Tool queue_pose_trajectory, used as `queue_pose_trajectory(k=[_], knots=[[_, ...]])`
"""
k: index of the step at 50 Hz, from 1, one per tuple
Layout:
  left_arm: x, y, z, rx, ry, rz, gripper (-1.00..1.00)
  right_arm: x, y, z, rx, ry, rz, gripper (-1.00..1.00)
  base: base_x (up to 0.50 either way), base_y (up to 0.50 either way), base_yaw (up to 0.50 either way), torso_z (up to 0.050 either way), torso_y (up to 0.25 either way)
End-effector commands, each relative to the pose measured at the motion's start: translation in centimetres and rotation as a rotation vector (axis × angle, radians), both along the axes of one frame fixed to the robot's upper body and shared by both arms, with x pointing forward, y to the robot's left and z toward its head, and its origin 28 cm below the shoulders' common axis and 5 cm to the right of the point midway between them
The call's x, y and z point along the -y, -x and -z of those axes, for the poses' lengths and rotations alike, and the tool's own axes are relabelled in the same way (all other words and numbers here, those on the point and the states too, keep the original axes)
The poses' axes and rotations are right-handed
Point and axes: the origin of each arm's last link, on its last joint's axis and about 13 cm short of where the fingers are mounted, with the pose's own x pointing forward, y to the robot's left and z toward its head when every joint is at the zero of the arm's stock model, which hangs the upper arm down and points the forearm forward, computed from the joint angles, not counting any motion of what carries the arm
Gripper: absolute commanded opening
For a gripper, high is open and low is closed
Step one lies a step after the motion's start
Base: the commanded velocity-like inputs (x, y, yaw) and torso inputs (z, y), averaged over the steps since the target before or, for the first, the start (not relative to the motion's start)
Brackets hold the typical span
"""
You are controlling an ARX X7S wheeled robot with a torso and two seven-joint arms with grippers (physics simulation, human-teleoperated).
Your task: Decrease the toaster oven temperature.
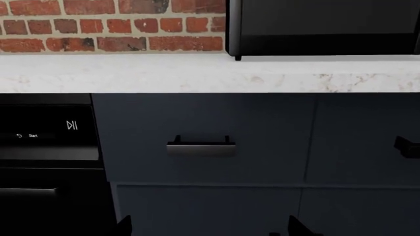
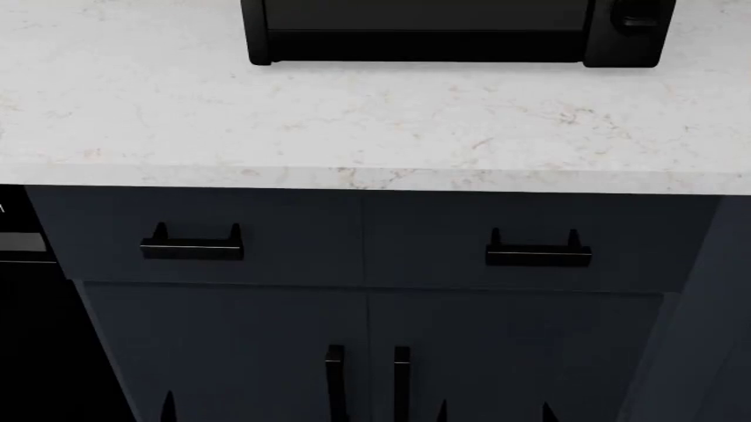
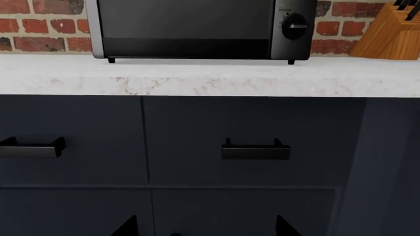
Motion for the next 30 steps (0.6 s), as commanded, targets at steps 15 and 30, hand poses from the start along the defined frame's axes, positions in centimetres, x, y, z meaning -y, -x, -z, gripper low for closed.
queue_pose_trajectory(k=[15,30], knots=[[-0.3,-0.3,-3.4,0.071,-0.066,0.054,1.0,0.5,-0.2,-3.3,0.089,0.042,0.005,1.0,0.0,0.0,0.0,0.0,0.0],[-0.5,-0.4,-9.5,0.008,-0.084,0.161,1.0,1.9,-0.5,-9.5,0.127,-0.027,0.021,1.0,0.0,0.0,0.0,0.0,0.0]])
